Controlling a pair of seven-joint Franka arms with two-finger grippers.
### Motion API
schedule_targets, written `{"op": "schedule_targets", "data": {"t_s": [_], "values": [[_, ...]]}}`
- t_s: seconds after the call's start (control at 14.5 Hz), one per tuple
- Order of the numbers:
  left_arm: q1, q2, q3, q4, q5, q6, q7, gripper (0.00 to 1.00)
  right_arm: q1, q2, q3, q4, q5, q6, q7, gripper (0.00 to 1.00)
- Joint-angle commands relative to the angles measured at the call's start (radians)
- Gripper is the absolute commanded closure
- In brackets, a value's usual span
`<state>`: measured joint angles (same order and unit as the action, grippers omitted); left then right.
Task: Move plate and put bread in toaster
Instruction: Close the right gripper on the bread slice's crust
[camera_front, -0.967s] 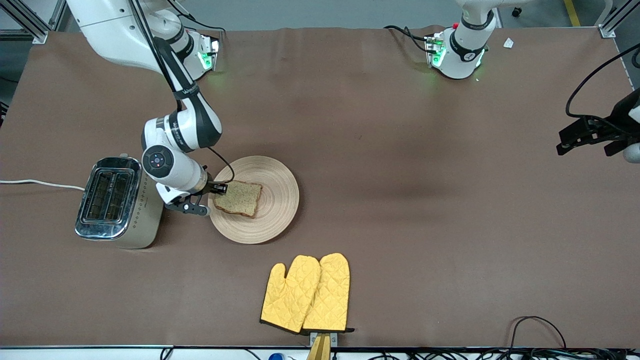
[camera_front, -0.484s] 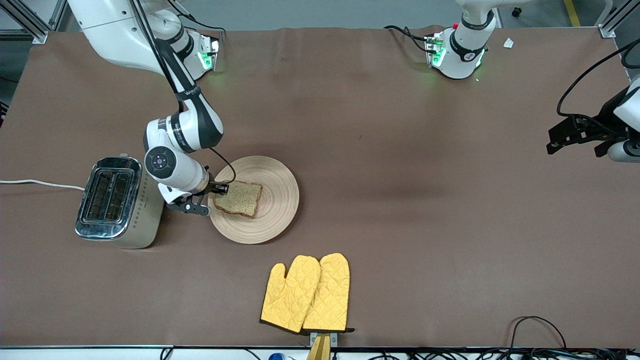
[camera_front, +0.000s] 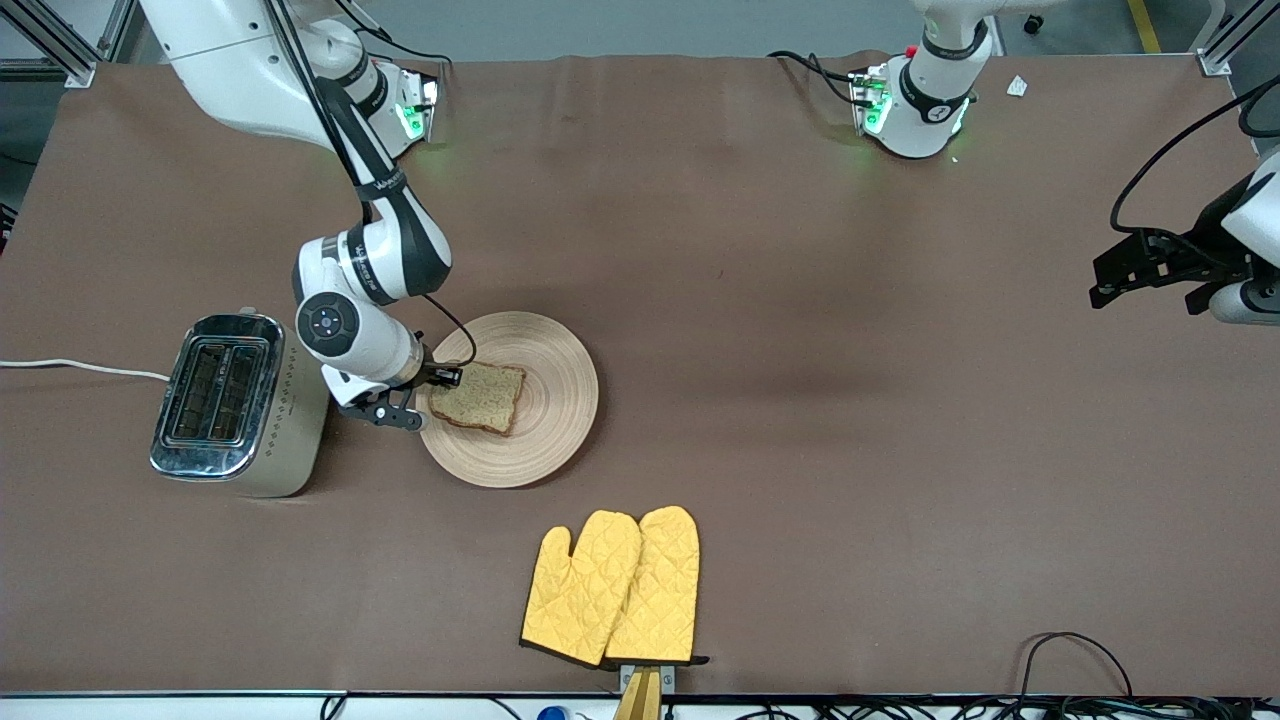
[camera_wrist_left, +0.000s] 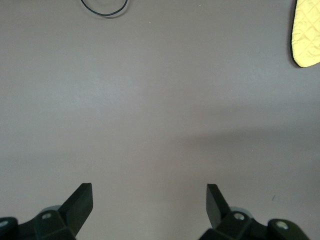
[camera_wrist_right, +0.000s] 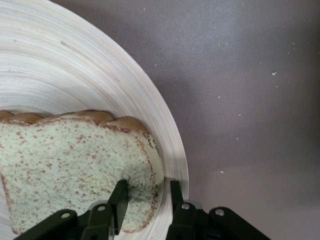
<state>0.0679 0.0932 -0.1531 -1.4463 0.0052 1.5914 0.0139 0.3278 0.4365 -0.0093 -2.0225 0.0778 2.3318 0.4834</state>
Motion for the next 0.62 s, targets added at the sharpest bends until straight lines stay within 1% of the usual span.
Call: {"op": "schedule_targets", "data": {"t_s": [0.0, 0.14, 0.28, 0.35, 0.41, 0.55], "values": [[0.003, 0.000, -0.014, 0.012, 0.002, -0.008, -0.026, 0.00, 0.007, 0.015, -0.001, 0.010, 0.025, 0.004, 0.014, 0.60], [0.003, -0.004, -0.014, 0.009, 0.006, -0.005, -0.034, 0.00, 0.008, 0.021, -0.001, 0.010, 0.054, 0.006, 0.014, 0.62], [0.001, -0.006, -0.016, 0.006, 0.009, -0.001, -0.034, 0.00, 0.008, 0.022, -0.001, 0.010, 0.056, 0.006, 0.014, 0.62], [0.001, -0.010, -0.023, -0.002, 0.028, 0.002, -0.037, 0.00, 0.008, 0.022, -0.001, 0.010, 0.057, 0.006, 0.014, 0.63], [0.003, -0.026, -0.043, -0.017, 0.044, 0.010, -0.038, 0.00, 0.007, 0.022, -0.003, 0.011, 0.057, 0.006, 0.012, 0.67], [0.004, -0.050, -0.051, -0.054, 0.045, 0.033, -0.038, 0.00, 0.007, 0.025, -0.003, 0.013, 0.057, 0.006, 0.012, 0.77]]}}
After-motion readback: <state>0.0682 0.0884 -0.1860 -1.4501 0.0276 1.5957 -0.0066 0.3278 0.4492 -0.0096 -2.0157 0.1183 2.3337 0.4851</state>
